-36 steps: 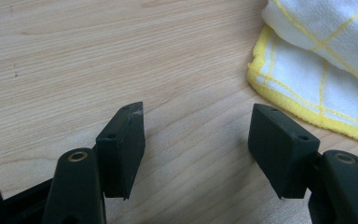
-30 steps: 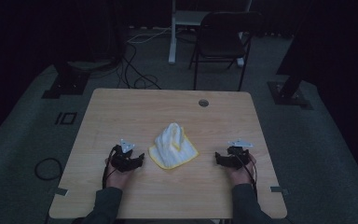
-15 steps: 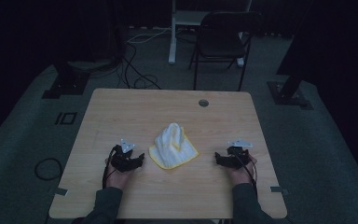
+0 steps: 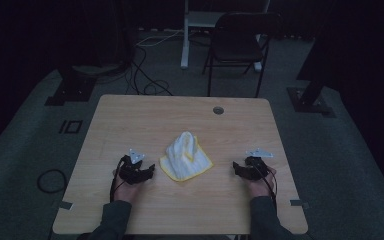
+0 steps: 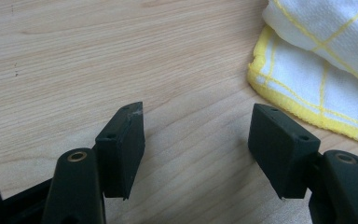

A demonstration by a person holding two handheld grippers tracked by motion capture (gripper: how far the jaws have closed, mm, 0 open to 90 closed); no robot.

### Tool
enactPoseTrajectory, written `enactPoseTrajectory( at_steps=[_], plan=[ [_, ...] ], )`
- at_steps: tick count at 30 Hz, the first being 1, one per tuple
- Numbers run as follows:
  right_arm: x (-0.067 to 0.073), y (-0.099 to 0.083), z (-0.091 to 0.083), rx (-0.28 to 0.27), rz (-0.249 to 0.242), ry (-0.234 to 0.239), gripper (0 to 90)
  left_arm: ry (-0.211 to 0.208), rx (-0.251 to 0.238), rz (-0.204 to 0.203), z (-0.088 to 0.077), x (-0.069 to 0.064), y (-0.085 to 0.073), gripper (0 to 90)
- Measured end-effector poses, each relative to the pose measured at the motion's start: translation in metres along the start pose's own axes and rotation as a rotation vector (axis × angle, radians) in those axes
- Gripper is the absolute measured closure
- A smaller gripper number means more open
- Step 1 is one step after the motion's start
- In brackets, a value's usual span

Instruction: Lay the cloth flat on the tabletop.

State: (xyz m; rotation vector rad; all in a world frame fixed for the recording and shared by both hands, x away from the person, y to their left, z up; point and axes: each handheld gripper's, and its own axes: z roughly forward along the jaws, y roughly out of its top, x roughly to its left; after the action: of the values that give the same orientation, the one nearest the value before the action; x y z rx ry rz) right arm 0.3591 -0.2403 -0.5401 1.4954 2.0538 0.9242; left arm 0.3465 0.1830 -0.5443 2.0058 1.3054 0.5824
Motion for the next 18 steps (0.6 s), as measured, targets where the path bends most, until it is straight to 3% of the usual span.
enactPoseTrajectory(
  at_steps=[5, 18],
  plan=[
    [0.002, 0.003, -0.007, -0.027, 0.007, 0.014, 38.4, 0.0, 0.001, 0.001, 0.0, 0.0, 0.0, 36.9],
    [0.016, 0.01, -0.015, -0.06, -0.048, 0.057, 43.1, 0.0, 0.001, 0.0, 0.0, 0.0, 0.0, 36.9]
  ],
)
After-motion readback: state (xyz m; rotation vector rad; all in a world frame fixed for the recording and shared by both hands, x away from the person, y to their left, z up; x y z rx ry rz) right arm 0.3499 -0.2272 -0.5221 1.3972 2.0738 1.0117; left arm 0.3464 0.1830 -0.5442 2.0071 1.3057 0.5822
